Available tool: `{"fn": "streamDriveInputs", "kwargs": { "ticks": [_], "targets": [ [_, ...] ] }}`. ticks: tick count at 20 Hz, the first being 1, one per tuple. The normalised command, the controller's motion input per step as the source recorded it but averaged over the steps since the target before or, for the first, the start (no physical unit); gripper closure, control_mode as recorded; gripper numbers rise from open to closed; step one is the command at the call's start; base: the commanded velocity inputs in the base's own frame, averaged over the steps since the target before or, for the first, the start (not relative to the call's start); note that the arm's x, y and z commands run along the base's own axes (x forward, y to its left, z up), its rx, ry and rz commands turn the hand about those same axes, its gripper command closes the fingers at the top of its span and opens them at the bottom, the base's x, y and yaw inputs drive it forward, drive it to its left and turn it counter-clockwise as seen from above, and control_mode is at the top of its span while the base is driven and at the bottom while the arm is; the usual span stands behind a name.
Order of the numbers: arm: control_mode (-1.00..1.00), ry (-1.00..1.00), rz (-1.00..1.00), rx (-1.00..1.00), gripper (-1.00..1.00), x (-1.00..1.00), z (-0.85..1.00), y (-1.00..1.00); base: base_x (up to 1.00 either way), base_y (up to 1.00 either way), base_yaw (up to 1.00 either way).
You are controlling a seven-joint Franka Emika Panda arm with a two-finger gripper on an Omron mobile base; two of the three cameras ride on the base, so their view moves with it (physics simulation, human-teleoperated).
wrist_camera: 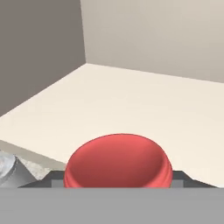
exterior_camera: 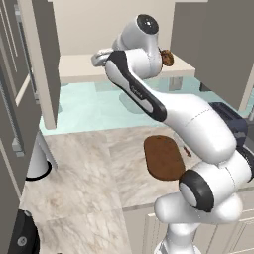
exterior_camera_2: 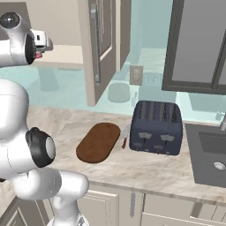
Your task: Pick the bread, place it on the cutting board, pick the jam, place it on the counter, and close the cabinet.
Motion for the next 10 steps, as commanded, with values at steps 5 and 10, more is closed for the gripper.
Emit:
{"fn": "streamDriveInputs", "kwargs": {
  "ticks": [5,10],
  "targets": [
    [-1.00,-0.05,0.00,0.13,1.00,-1.00,-0.15,-0.38,0.00,0.00,0.00],
    [-1.00,0.01,-0.01,0.12,1.00,-0.72,-0.37,-0.34,0.00,0.00,0.00]
  ]
}}
